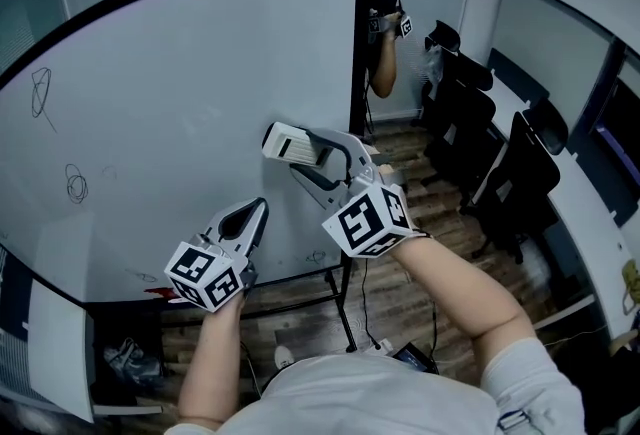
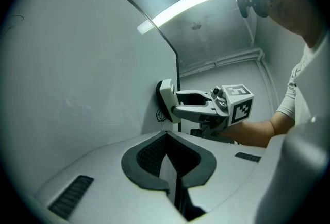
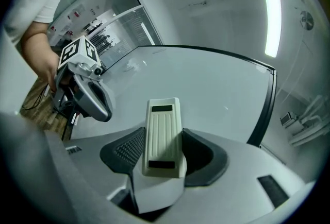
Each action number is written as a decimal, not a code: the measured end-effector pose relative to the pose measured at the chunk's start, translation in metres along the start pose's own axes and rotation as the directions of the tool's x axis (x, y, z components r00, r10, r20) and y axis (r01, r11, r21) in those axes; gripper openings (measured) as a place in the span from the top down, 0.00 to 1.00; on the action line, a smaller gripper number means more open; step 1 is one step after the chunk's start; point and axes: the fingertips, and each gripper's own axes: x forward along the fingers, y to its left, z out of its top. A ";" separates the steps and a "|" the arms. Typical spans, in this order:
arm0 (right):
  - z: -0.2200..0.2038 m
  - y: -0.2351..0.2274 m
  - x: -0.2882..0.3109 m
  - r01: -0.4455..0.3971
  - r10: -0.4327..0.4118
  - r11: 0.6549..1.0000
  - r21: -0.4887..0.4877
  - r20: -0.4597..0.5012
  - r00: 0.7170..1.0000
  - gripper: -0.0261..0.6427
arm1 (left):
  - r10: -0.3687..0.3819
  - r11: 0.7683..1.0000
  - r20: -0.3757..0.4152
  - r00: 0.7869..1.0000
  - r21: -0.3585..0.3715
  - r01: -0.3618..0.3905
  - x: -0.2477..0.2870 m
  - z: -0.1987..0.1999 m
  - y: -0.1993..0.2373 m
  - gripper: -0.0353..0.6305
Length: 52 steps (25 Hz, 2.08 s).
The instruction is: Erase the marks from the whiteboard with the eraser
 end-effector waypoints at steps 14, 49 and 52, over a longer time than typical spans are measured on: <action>-0.059 0.103 0.017 -0.194 0.198 0.979 0.060 -0.086 0.976 0.61 | 0.028 1.000 -0.044 0.999 -0.014 -0.028 -0.014 -0.017 -0.003 0.94; 0.015 0.007 0.006 -0.030 0.032 0.999 -0.030 0.074 0.997 0.61 | 0.031 0.999 -0.036 0.999 0.021 -0.030 -0.005 -0.007 0.008 0.94; 0.002 0.034 0.011 -0.070 0.072 0.997 -0.032 0.062 0.995 0.61 | 0.035 0.999 -0.038 0.999 0.016 -0.034 -0.005 -0.009 0.009 0.94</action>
